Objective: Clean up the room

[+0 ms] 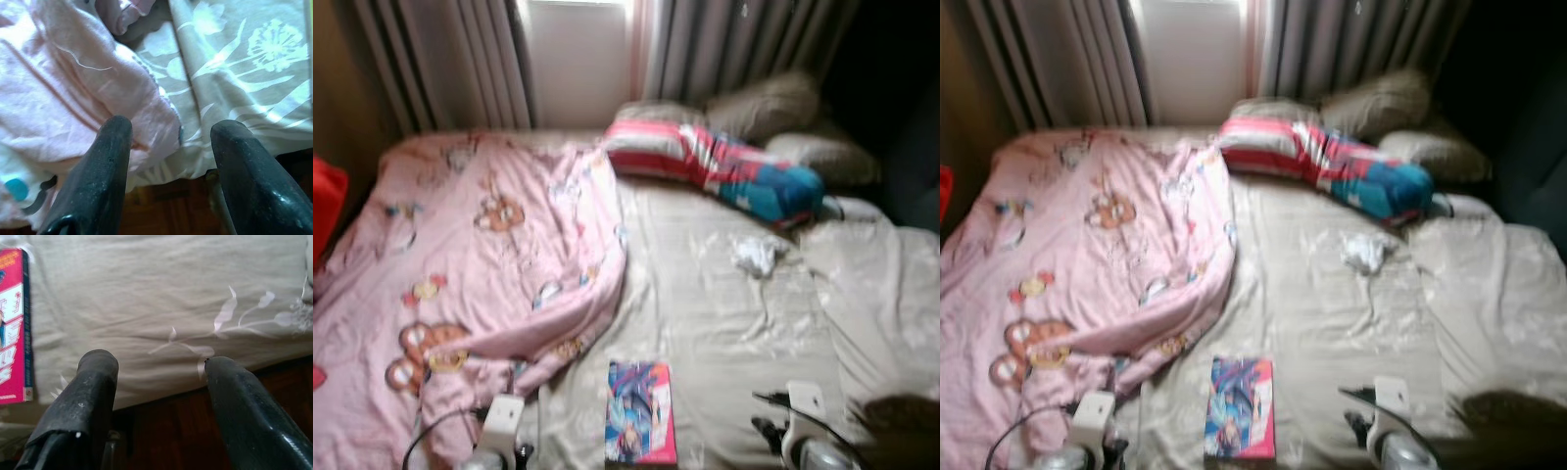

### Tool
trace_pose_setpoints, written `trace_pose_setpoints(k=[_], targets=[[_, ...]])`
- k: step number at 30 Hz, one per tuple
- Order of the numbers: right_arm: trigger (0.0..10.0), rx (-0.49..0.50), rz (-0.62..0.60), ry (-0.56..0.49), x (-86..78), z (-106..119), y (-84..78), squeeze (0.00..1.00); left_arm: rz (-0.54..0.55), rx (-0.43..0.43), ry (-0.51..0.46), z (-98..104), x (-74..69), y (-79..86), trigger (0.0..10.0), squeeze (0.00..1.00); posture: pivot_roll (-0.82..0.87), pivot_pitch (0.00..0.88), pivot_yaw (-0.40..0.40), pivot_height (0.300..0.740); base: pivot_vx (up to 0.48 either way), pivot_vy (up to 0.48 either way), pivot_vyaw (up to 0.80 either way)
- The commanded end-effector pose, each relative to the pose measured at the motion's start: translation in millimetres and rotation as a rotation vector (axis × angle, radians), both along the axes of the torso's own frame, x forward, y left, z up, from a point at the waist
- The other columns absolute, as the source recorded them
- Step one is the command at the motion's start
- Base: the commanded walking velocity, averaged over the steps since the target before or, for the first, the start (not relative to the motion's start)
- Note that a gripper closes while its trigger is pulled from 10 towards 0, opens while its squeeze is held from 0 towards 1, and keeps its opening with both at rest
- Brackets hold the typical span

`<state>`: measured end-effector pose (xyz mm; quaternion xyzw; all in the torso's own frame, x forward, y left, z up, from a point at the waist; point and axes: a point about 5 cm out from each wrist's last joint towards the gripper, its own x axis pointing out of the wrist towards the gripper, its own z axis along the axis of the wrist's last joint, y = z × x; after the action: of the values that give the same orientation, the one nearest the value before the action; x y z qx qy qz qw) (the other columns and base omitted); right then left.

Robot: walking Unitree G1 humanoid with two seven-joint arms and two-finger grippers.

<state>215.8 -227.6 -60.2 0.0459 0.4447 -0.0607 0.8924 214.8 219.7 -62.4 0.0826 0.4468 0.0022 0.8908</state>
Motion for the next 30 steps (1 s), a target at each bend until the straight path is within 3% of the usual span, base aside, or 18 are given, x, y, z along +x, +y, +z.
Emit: trace_pose_setpoints(k=[1,13,19,25,30], targets=[[10.0,-0.007,-0.003,-0.003,1.2,1.4,-2.8,0.00,-0.006,-0.007,0.018,-3.5,-4.5,-3.6,10.0,0.00,-0.10,0.000,-0.019,0.733,0.000,0.000,0.00],[10.0,-0.002,-0.004,-0.005,0.7,1.1,-2.4,0.00,-0.047,0.008,0.027,-3.4,-4.3,-3.9,10.0,0.00,-0.10,0.000,-0.019,0.733,0.000,0.000,0.00],[10.0,-0.007,0.003,0.003,-0.2,0.5,-2.7,0.00,-0.051,0.012,0.028,-3.8,-4.9,-3.9,10.0,0.00,-0.10,0.000,-0.020,0.733,0.000,-0.257,0.00],[10.0,-0.014,0.017,0.014,-1.1,0.0,-2.7,0.00,-0.064,0.018,0.030,-3.9,-5.3,-3.9,10.0,0.00,-0.10,0.000,-0.018,0.733,0.000,-0.297,-0.72],[10.0,-0.021,0.022,0.013,-0.9,0.2,-2.9,0.00,-0.064,0.018,0.031,-3.9,-5.3,-3.9,10.0,0.00,-0.10,0.000,-0.018,0.733,0.000,-0.323,0.00]])
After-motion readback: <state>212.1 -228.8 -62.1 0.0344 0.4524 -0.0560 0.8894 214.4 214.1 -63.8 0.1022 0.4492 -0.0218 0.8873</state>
